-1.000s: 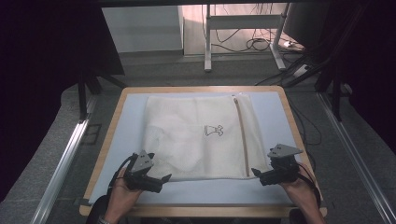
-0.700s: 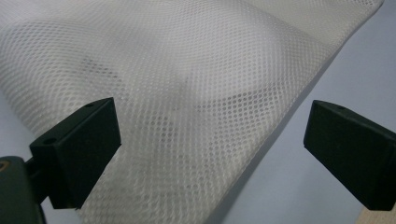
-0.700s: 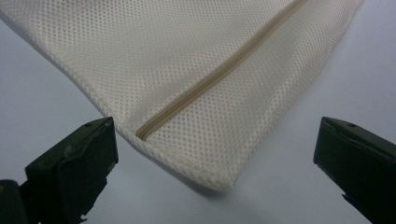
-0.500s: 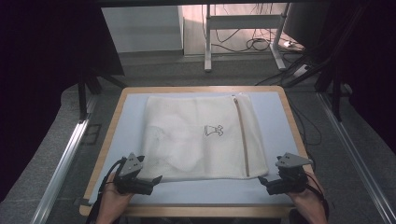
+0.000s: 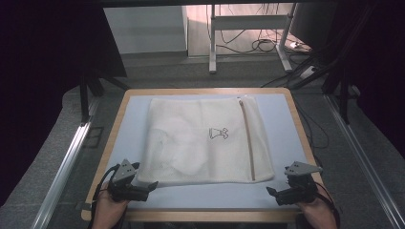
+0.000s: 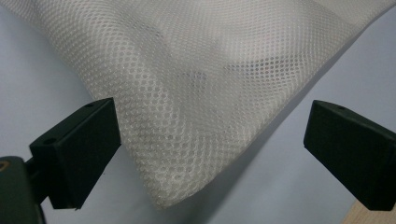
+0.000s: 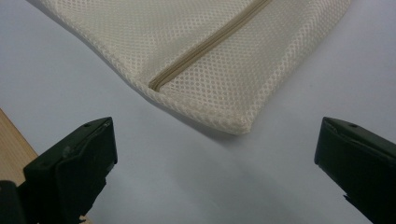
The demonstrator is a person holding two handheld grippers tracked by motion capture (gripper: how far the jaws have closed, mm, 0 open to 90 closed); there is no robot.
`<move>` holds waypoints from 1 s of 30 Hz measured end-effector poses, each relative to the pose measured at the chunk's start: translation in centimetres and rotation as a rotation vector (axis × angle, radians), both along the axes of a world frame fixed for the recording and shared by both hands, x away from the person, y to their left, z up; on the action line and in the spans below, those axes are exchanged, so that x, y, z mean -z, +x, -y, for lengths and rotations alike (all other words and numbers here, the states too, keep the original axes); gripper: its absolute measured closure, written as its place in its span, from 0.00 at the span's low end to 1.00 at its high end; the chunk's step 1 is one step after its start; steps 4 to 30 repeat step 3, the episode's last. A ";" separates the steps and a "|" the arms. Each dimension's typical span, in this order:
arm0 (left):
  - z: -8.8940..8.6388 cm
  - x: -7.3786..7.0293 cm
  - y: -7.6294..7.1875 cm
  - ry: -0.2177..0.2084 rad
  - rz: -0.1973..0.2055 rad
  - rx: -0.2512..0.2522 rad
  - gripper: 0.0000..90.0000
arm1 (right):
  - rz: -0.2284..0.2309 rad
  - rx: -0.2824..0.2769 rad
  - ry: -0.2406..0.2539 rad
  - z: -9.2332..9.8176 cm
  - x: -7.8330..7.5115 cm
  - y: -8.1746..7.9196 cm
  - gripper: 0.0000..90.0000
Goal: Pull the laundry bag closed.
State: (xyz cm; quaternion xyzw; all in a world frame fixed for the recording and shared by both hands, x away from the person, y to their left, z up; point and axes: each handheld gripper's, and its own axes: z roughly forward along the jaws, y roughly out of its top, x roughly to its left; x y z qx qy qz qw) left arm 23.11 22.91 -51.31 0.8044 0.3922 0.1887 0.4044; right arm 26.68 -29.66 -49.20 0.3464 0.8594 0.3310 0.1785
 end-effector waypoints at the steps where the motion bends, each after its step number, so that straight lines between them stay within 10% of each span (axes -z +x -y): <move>1: 0.1 0.0 0.0 0.004 -0.001 0.002 0.04 | -0.001 0.000 0.001 0.0 0.0 0.0 0.00; 30: 0.2 0.0 0.0 0.013 -0.001 0.002 0.04 | -0.001 -0.003 0.008 0.1 0.0 0.0 0.00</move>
